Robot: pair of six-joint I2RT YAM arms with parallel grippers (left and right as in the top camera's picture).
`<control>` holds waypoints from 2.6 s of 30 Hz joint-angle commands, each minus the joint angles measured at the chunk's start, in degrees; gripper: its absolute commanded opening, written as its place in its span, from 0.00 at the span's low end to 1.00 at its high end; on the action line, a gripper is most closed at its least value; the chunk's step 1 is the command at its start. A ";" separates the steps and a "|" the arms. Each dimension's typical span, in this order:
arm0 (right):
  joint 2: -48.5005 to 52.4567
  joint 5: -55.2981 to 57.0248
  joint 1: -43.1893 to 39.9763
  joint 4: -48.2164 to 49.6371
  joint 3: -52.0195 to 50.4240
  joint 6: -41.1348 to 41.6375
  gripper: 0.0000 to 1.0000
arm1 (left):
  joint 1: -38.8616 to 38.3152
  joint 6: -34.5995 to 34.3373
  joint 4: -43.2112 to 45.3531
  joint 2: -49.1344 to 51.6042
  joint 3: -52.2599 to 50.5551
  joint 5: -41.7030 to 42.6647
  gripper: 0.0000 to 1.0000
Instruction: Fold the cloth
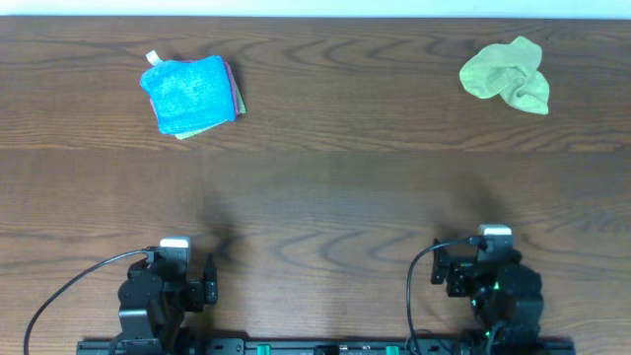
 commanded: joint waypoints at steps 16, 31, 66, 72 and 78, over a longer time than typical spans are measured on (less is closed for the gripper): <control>44.52 4.83 -4.17 -14.08 48.54 8.76 0.99 | -0.24 0.15 -1.95 -0.42 -2.49 -0.59 0.95; 85.09 5.22 -14.45 -20.09 82.77 10.21 0.99 | -0.24 0.15 -1.95 -0.42 -2.49 -0.59 0.95; 116.45 6.67 -19.98 8.70 86.58 4.37 0.88 | -0.24 0.15 -1.95 -0.42 -2.49 -0.59 0.95; 117.59 6.43 -20.28 12.22 86.58 4.37 0.87 | -0.24 0.15 -1.95 -0.42 -2.47 -0.59 0.95; 119.78 5.79 -20.31 13.51 86.58 4.39 0.86 | -0.24 0.15 -1.95 -0.42 -2.49 -0.59 0.96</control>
